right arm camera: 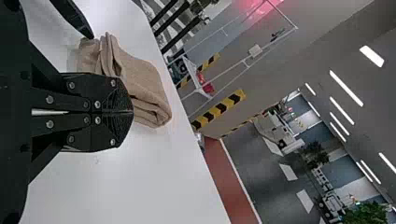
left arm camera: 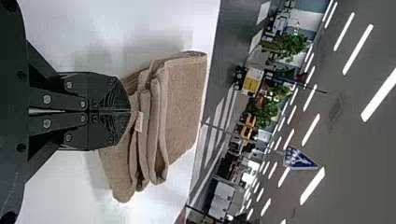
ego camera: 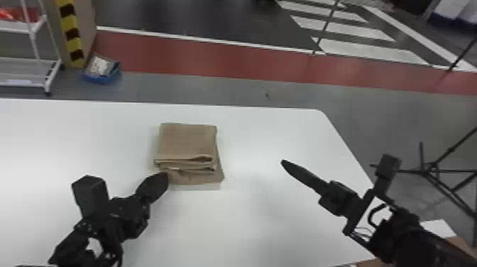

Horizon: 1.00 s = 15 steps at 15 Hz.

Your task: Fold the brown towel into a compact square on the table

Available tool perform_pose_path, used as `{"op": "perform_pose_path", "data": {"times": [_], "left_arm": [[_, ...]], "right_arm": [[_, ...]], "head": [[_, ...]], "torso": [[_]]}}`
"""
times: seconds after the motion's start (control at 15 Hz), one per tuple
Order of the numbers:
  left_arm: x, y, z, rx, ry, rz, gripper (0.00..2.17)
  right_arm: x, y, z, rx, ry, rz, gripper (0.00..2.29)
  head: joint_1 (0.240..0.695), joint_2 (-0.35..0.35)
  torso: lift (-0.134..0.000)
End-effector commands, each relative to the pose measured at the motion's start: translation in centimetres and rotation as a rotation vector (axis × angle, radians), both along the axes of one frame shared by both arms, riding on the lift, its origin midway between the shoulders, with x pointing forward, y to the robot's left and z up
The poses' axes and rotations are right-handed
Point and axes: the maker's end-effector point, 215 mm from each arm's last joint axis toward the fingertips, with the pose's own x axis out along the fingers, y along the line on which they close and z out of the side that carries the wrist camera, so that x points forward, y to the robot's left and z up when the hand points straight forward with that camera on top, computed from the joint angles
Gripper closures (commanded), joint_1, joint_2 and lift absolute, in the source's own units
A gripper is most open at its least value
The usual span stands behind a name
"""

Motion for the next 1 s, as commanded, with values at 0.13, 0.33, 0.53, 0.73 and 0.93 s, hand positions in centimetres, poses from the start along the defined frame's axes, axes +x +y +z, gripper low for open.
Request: {"op": "perform_pose_path", "data": {"times": [0.13,0.33,0.53,0.73,0.93], "left_arm": [[-1.0,2.3,4.0,-0.016,-0.065,0.060,2.14],[-2.4,9.2,8.6,-0.033,-0.187,0.207,2.14],[-4.6,15.2,9.9,-0.051,-0.223,0.313,2.14],[-6.0,18.8,9.8,-0.040,-0.238,0.375,2.14],[-6.8,21.0,10.0,-0.028,-0.237,0.407,2.14]], "right_arm": [[2.6,2.9,0.4,-0.044,-0.038,0.033,1.95],[8.0,9.6,2.8,-0.088,-0.216,0.104,1.95],[11.1,16.7,3.0,-0.235,-0.392,0.122,1.95],[11.5,20.2,-0.4,-0.293,-0.425,0.146,1.95],[10.5,20.8,-2.6,-0.333,-0.442,0.155,1.95]], "head": [[0.695,-0.303],[0.695,-0.221],[0.695,-0.096],[0.695,0.023],[0.695,0.126]], "torso": [[-0.112],[-0.112],[-0.112],[-0.112],[-0.111]]}}
